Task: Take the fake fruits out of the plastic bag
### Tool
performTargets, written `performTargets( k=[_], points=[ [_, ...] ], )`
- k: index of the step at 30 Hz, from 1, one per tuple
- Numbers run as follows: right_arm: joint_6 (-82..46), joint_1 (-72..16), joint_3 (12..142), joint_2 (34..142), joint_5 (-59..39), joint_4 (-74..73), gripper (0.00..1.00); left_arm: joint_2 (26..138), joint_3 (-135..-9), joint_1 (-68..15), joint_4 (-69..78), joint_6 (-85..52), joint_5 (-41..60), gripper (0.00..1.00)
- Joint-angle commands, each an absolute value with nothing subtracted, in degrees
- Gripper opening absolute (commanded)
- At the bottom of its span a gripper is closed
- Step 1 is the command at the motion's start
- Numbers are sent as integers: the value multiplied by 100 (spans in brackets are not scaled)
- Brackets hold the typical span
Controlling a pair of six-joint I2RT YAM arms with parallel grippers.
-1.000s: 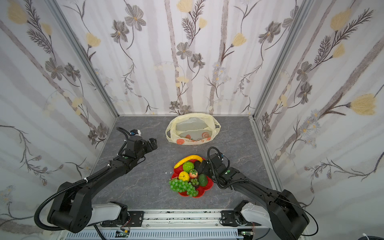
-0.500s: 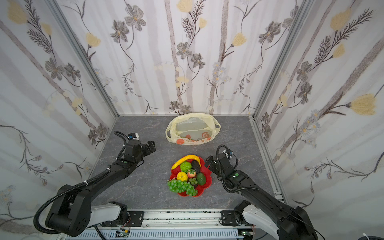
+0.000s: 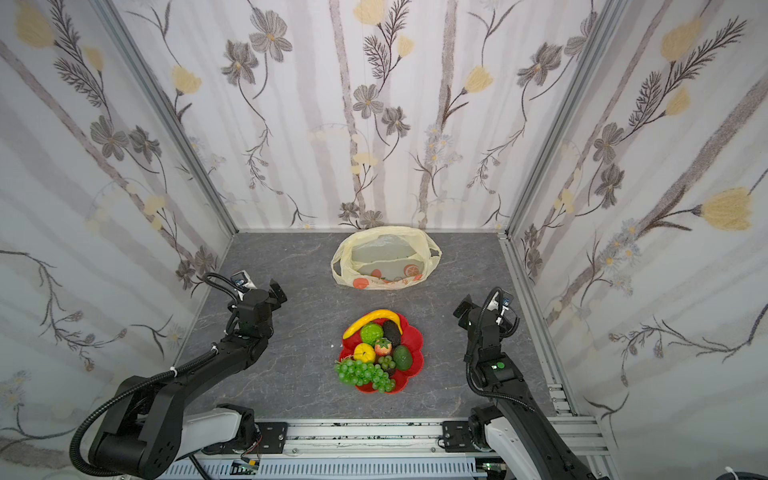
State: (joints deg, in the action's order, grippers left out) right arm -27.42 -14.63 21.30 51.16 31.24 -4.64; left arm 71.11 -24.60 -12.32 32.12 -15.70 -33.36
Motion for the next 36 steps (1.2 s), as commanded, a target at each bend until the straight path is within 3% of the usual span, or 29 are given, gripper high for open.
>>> performTargets(
  k=[1,7,9,15,17,21,24,26,28,30,33,36],
  points=[
    [-1734,-1276,1889,5353,3313,-2135,100,7290,-2124,-1074,4371,-1139,-3295,100],
    [-968,-969,1743,6246,3229,-3187,100,8001,-1493,-900,6250,-557,-2385,100],
    [-840,-917,1650,6450,3043,-3642,100,8096,-1576,-889,6222,-343,-2221,100],
    [-313,-801,985,7260,1720,-6223,100,8813,-1528,-420,7138,-80,-896,100],
    [-187,-727,1097,7348,1461,-6135,100,9097,-1374,-174,7711,-208,-372,100],
    [-33,-476,1212,7676,946,-6384,100,9096,-1400,-144,7633,-215,-256,100],
    [-211,-235,916,8781,781,-8246,100,9096,-1406,-136,7614,-278,-421,100],
    [-310,-159,1221,8409,857,-6946,100,9099,-1412,-132,7614,-280,-457,100],
    [-304,-170,1078,8699,977,-7753,100,9090,-1407,-132,7606,-286,-455,100],
    [-457,-176,1149,8471,1282,-7222,100,9089,-1408,-132,7604,-289,-453,100],
    [-392,-185,995,8652,1282,-7832,100,9076,-1383,-133,7618,-350,-607,100],
    [-287,-271,1109,8586,1299,-7483,100,9070,-1380,-141,7627,-357,-633,100]
  ],
)
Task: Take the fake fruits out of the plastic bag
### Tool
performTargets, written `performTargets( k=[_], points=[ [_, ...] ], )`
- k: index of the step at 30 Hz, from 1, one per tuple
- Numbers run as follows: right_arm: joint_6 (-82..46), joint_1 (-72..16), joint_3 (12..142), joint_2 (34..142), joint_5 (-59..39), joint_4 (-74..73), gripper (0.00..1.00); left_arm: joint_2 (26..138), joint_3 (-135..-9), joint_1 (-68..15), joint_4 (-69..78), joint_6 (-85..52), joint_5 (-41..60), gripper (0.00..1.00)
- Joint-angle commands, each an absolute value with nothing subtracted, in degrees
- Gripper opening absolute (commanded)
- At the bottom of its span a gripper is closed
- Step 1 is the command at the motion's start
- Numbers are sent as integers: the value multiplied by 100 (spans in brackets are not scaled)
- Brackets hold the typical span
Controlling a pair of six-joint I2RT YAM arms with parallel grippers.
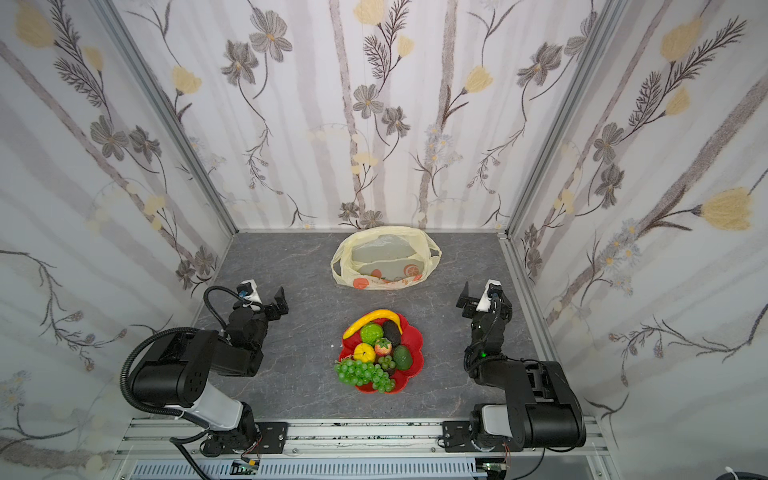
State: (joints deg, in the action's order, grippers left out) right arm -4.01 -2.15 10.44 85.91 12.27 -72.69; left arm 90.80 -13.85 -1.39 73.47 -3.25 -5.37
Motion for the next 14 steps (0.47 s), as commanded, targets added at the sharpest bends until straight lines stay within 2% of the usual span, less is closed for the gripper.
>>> performTargets(
  k=[1,14],
  points=[
    [-283,-282,1108,8593,1317,-7509,100,9074,-1386,-149,7626,-345,-643,100],
    [-273,-315,1032,8614,1418,-7684,100,9062,-1359,-309,7652,-240,-911,100]
  ],
)
